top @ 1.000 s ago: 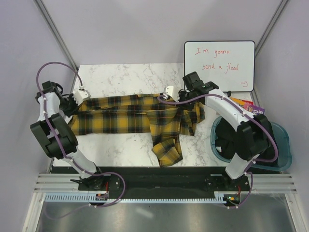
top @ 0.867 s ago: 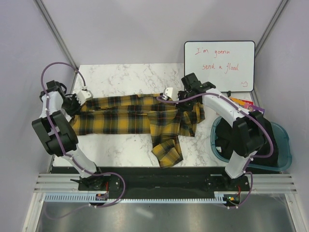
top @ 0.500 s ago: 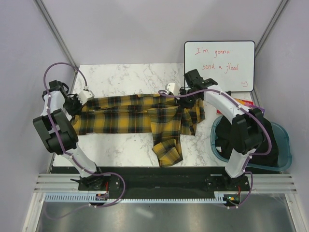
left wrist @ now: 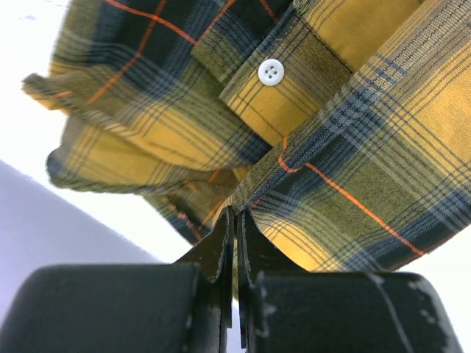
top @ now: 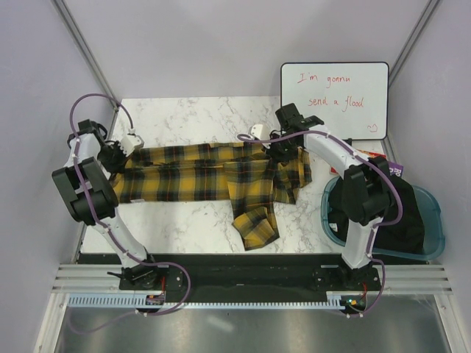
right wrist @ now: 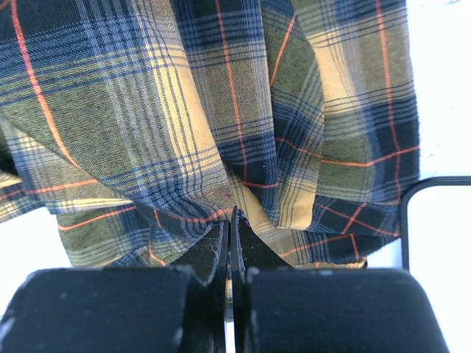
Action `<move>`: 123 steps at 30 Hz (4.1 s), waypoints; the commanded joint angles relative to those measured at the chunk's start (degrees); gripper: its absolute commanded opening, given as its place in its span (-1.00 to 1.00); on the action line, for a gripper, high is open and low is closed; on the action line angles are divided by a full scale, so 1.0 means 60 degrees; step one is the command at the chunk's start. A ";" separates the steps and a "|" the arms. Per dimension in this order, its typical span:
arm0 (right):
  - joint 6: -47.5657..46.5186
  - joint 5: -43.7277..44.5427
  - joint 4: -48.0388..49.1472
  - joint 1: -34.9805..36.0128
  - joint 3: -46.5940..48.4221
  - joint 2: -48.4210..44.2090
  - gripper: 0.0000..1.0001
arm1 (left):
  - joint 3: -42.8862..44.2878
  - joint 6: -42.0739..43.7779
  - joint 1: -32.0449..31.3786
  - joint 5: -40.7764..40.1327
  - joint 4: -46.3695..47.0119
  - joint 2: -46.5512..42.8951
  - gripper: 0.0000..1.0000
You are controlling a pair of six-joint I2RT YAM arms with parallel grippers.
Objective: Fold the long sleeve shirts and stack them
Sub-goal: Fold the shirt
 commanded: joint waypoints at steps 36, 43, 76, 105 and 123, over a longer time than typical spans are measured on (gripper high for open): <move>0.5967 -0.3352 -0.0499 -0.2731 -0.0491 0.0337 -0.55 | 0.1665 -0.5648 -0.6633 0.4161 0.2040 -0.1086 0.46; 0.6642 -0.2413 0.0587 -0.2673 -0.1093 0.0731 -0.78 | 0.2925 -0.7218 -0.9085 0.3051 0.3698 0.1067 0.48; 0.6012 -0.1139 0.0895 -0.2424 -0.2471 0.0951 -0.88 | 0.2136 -0.8419 -0.9600 0.2636 0.6041 0.1656 -0.97; 0.5515 -0.1285 -0.0202 -0.2424 -0.1783 0.0425 -0.66 | 0.1123 -0.8551 -0.9205 0.1935 0.6601 0.1684 -0.54; 0.5221 -0.0949 -0.0409 -0.1457 -0.1797 -0.0969 -0.41 | -0.1963 -0.6651 -0.2703 0.1892 0.0960 -0.2636 0.35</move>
